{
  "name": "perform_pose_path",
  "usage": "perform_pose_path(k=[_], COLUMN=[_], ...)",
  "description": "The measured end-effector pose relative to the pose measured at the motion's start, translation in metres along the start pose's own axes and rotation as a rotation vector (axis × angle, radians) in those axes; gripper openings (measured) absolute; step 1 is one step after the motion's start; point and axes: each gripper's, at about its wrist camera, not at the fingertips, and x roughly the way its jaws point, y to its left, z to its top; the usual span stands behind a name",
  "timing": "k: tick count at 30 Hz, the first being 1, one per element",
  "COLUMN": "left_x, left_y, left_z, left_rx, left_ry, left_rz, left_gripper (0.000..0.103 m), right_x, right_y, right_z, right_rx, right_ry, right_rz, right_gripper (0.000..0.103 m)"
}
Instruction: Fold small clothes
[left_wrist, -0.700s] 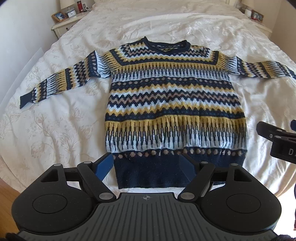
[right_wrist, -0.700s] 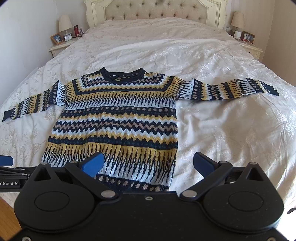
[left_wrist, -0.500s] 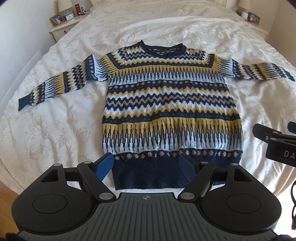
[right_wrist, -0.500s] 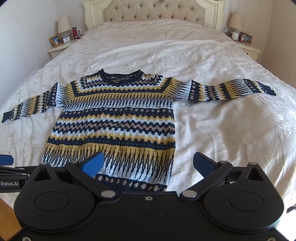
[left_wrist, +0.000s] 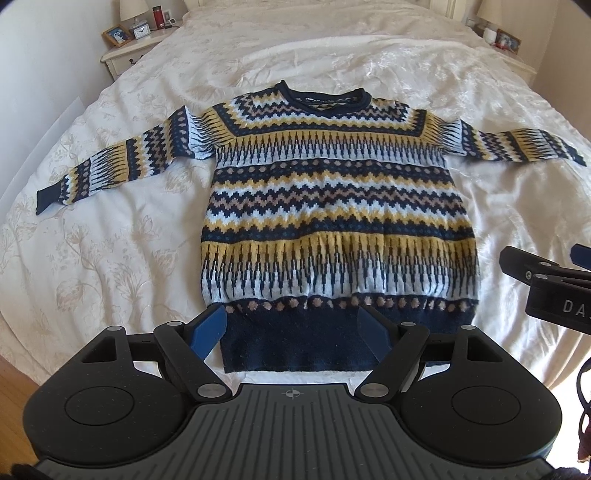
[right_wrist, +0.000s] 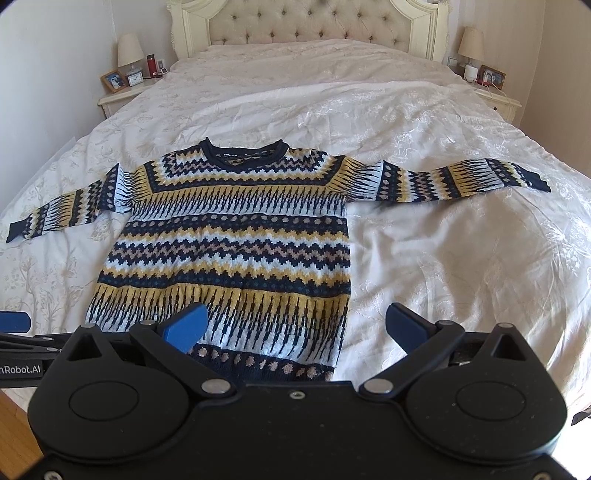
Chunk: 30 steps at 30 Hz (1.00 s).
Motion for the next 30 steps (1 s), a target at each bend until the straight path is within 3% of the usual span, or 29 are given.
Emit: perform_pose_path(k=[17, 30], left_x=[0.005, 0.028], left_y=[0.001, 0.018], left_z=[0.002, 0.024], left_rx=[-0.011, -0.024], left_ry=[0.029, 0.070], left_rz=[0.002, -0.012], left_gripper=[0.077, 0.077], right_x=[0.007, 0.034], right_y=[0.000, 0.009], right_z=[-0.002, 0.010], right_rx=[0.019, 0.052], right_ry=[0.023, 0.103], right_rz=[0.017, -0.004], right_gripper=[0.102, 0.102])
